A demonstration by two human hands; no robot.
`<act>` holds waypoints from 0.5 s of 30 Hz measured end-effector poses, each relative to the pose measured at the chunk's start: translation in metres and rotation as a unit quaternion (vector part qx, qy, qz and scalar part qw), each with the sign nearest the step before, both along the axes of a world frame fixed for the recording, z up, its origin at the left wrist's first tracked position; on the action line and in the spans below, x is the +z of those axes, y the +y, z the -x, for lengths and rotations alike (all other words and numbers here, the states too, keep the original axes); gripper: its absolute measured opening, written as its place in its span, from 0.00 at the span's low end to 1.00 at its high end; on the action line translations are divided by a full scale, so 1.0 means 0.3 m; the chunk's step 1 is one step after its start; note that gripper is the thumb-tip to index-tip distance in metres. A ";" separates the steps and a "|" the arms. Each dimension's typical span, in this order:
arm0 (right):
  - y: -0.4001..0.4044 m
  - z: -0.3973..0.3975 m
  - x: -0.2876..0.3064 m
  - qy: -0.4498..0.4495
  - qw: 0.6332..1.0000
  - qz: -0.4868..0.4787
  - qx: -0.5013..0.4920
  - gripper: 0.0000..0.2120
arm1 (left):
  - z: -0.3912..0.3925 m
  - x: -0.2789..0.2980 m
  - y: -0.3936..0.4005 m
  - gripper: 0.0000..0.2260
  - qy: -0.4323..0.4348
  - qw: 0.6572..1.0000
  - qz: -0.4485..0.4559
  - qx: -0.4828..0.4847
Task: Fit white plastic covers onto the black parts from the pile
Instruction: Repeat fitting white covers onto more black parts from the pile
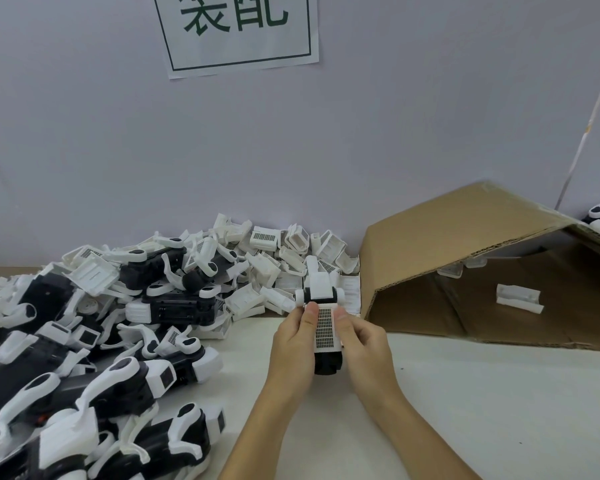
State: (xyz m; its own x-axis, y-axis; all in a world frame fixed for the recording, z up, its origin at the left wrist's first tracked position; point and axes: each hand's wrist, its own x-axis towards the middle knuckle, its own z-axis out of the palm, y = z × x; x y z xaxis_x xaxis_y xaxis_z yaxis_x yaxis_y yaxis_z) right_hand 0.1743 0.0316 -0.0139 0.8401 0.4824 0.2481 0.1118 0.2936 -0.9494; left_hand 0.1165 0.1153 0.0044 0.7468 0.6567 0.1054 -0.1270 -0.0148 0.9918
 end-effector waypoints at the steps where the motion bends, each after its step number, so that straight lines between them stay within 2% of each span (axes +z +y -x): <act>1: 0.001 0.000 0.002 0.004 1.000 0.001 0.008 0.21 | 0.002 0.002 0.000 0.14 -0.003 1.000 0.010 -0.008; 6: -0.002 -0.005 0.006 0.011 1.000 -0.018 0.011 0.19 | 0.012 0.007 0.000 0.12 -0.016 0.999 0.006 -0.045; 12: -0.014 -0.006 0.005 0.003 1.000 -0.015 0.011 0.16 | 0.009 0.002 -0.004 0.11 0.019 0.994 -0.106 0.008; 15: -0.009 -0.005 0.002 0.002 1.000 -0.013 0.009 0.17 | 0.010 0.004 -0.002 0.12 0.024 0.994 -0.106 0.009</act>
